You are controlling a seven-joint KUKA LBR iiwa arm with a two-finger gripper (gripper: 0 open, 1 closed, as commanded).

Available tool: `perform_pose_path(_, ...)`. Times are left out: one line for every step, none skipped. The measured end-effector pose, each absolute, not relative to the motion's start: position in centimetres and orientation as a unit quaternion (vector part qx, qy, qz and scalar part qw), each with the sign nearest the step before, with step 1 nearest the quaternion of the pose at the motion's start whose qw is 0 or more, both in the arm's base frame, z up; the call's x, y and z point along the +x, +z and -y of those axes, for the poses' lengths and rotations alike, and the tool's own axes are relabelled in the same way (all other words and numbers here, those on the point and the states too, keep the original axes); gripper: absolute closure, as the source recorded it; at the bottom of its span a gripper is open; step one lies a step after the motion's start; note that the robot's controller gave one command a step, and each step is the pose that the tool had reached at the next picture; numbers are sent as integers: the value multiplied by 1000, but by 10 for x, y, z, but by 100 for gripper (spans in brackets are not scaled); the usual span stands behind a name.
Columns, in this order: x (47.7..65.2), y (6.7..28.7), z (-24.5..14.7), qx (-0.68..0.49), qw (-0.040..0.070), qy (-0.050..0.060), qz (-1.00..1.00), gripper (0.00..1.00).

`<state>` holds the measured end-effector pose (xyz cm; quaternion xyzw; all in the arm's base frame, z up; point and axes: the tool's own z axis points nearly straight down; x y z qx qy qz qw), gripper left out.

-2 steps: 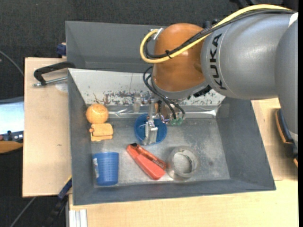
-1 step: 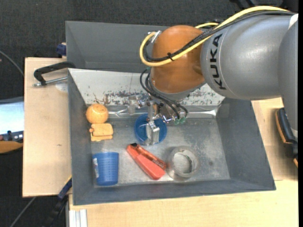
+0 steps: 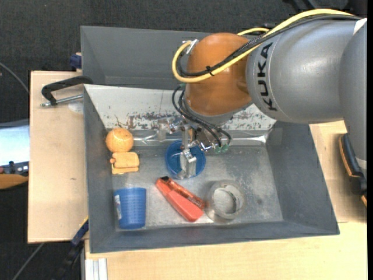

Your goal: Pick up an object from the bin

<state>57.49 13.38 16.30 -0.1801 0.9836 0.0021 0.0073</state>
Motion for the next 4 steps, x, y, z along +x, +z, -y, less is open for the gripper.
perform_pose_path(583,126,-138,-156,3,2,-988,0)
perform_pose_path(603,81,-121,-229,9,3,-973,100)
perform_pose_path(603,81,-121,-229,9,3,-973,100)
perform_pose_path(601,131,-118,-230,7,3,-973,100)
